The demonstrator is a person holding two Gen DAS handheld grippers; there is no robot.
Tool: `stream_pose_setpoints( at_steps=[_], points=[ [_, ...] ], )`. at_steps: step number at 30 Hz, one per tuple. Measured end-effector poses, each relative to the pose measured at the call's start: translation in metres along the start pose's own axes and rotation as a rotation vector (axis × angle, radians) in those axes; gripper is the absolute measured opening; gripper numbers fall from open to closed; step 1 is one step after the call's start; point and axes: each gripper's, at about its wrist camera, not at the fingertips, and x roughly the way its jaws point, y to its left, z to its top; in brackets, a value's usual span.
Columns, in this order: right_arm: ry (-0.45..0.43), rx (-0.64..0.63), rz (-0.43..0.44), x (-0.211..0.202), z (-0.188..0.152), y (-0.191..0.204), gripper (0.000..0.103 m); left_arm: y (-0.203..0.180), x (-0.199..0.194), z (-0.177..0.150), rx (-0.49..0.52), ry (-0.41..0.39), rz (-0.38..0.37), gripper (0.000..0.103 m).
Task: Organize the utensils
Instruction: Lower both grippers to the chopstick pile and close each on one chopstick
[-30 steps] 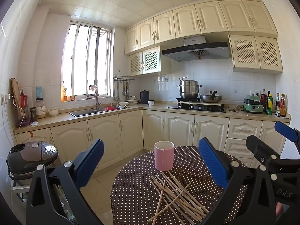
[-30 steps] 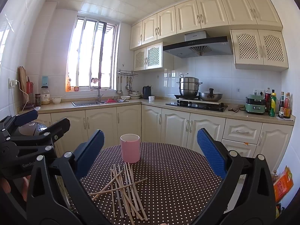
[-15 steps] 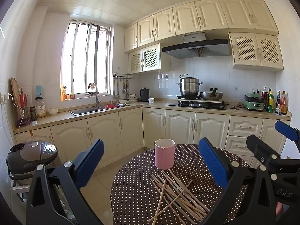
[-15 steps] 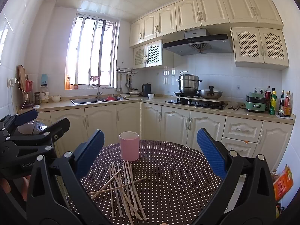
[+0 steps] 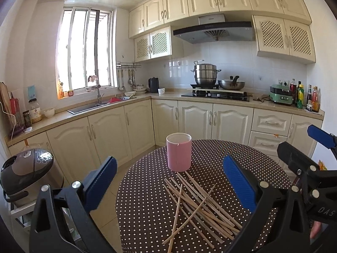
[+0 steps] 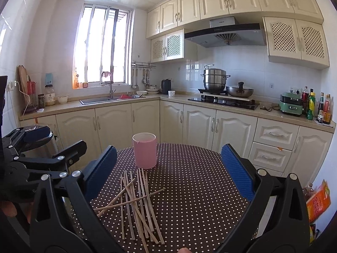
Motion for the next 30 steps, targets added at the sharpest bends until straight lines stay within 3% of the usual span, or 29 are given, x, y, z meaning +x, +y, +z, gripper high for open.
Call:
stream_pose_setpoints(
  at_steps=[8,17,22,30],
  points=[
    [0.066,-0.005,0.015,0.027,-0.013,-0.007,0.097,-0.011,0.044,-0.02,0.062,0.115,-0.033,0.099],
    [0.246,0.016,0.046,0.074,-0.042,-0.021,0.097,-0.025,0.104,-0.06,0.136,0.319,-0.11,0.099],
    [0.337,0.041,0.066,0.095,-0.061,-0.029,0.097,-0.033,0.132,-0.082,0.201,0.439,-0.157,0.076],
    [0.424,0.054,0.093,0.114,-0.08,-0.036,0.097,-0.048,0.165,-0.107,0.291,0.568,-0.204,0.054]
  ],
)
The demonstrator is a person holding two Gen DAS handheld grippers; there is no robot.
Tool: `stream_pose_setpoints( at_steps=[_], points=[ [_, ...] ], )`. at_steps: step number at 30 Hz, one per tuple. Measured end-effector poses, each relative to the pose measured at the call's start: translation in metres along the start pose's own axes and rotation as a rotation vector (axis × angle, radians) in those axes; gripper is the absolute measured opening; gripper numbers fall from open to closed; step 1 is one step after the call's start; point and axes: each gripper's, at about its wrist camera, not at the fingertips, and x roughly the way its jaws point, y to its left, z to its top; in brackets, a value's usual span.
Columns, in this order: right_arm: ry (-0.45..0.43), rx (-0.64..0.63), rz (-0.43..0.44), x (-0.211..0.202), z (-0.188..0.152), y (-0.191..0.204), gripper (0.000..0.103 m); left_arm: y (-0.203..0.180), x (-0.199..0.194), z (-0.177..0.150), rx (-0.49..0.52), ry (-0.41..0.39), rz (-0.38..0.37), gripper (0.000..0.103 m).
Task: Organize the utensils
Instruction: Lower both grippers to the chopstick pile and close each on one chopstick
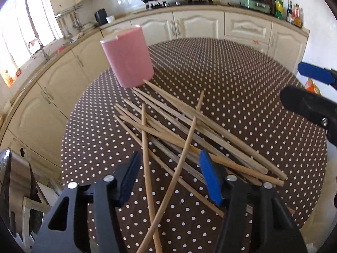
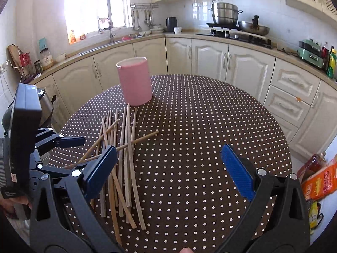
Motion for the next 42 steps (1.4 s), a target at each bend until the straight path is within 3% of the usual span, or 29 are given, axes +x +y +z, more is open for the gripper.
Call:
stream_pose_setpoints(
  at_steps=[4,14,17,22,26,31,34,38,42],
  points=[
    [0.025,0.001,0.011,0.009,-0.002,-0.003,0.097,-0.001,0.013,0.002,0.011,0.032,-0.002,0.043],
    [0.062,-0.002,0.028,0.021,0.0,-0.002,0.097,0.004,0.025,0.019,0.023,0.091,-0.055,0.042],
    [0.083,-0.012,0.031,0.025,0.002,-0.001,0.097,0.003,0.026,0.022,0.034,0.103,-0.066,0.037],
    [0.128,-0.03,0.048,0.036,0.006,0.0,0.097,0.001,0.028,0.026,0.011,0.121,-0.114,0.007],
    [0.193,-0.022,0.126,0.052,0.013,0.0,0.097,0.005,0.026,0.025,-0.009,0.114,-0.129,0.006],
    [0.284,-0.04,0.194,0.079,0.023,0.011,0.09,0.02,0.017,0.021,-0.099,0.084,-0.194,0.006],
    [0.345,-0.041,0.217,0.098,0.031,0.014,0.08,0.03,0.01,0.018,-0.142,0.069,-0.208,0.006],
    [0.415,-0.075,0.184,0.116,0.041,0.019,0.07,0.044,-0.003,0.012,-0.186,0.043,-0.217,0.006],
    [0.515,-0.128,0.177,0.139,0.046,0.028,0.049,0.067,-0.012,0.004,-0.278,0.021,-0.192,0.006]
  ],
)
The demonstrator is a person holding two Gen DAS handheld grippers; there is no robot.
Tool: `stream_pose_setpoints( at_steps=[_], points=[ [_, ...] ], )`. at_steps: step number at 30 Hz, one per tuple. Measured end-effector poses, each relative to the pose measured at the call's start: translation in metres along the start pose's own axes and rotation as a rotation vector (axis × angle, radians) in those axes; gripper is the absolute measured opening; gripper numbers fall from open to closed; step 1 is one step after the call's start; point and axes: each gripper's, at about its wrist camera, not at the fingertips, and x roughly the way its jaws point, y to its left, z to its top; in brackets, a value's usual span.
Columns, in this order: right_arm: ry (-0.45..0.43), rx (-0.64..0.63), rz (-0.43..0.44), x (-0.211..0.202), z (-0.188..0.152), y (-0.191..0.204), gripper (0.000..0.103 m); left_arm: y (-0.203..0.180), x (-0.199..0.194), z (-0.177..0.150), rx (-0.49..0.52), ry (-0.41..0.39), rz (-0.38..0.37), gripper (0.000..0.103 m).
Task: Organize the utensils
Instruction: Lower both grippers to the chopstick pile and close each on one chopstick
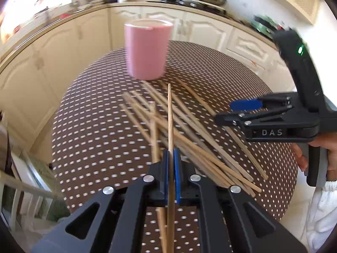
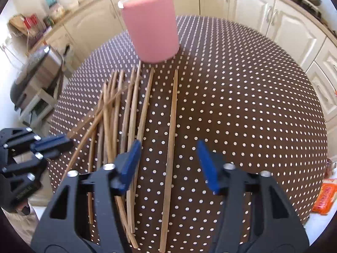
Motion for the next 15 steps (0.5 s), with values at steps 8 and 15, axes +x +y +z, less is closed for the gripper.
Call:
stream_pose_setpoints(
  at_steps=[8,15],
  points=[
    [0.178,-0.073,-0.068,0.028,0.027,0.013,0.032,0.049,0.005,-0.006,-0.153,0.042,0.08,0.006],
    [0.26,-0.098,-0.092,0.048,0.047,0.023,0.022,0.068,0.023,-0.001,-0.164,0.097,0.086,0.006]
  ],
)
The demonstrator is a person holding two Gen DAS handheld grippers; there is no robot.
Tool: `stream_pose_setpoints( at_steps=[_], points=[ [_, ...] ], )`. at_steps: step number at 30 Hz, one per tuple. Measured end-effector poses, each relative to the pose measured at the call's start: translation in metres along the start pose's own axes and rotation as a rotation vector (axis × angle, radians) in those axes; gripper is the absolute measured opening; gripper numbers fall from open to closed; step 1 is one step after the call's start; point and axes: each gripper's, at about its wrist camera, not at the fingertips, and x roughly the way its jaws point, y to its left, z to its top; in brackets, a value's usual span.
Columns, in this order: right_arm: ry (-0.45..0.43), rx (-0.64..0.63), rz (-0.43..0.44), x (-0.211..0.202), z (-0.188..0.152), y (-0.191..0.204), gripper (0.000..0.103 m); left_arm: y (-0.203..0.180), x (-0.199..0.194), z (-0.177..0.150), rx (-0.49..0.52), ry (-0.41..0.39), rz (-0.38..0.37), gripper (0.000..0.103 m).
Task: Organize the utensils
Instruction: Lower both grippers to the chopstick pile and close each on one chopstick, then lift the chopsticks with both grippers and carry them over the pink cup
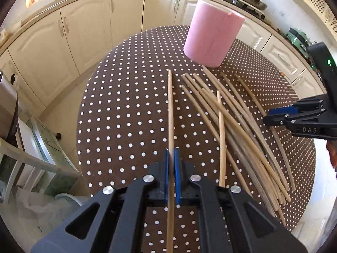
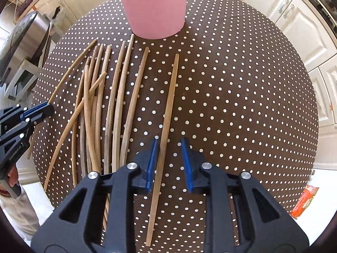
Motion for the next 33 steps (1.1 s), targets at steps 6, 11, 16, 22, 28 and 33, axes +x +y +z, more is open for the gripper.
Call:
stream_pose_setpoints(
  at_steps=[6,11,16,22,28,33],
  points=[
    [0.046,-0.001,0.001,0.005,0.005,-0.003,0.012,-0.003,0.014,0.017,0.025,0.041,0.01,0.006],
    [0.048,0.007,0.011,-0.002,0.013,-0.018,0.01,-0.01,0.019,0.024,0.063,0.075,-0.009,0.022],
    [0.043,0.005,0.012,-0.003,0.009,-0.016,0.009,-0.027,0.025,0.031,0.127,0.073,0.059,0.027],
    [0.027,0.019,0.033,-0.003,0.007,-0.018,0.007,-0.03,0.032,0.044,0.131,0.08,0.099,0.007],
    [-0.011,0.042,0.063,-0.008,0.005,-0.021,0.007,-0.018,0.032,0.056,0.091,0.048,0.051,0.006],
    [-0.104,0.074,0.102,-0.031,-0.006,-0.031,0.007,-0.014,0.004,0.063,0.038,-0.098,-0.044,0.006]
  ],
)
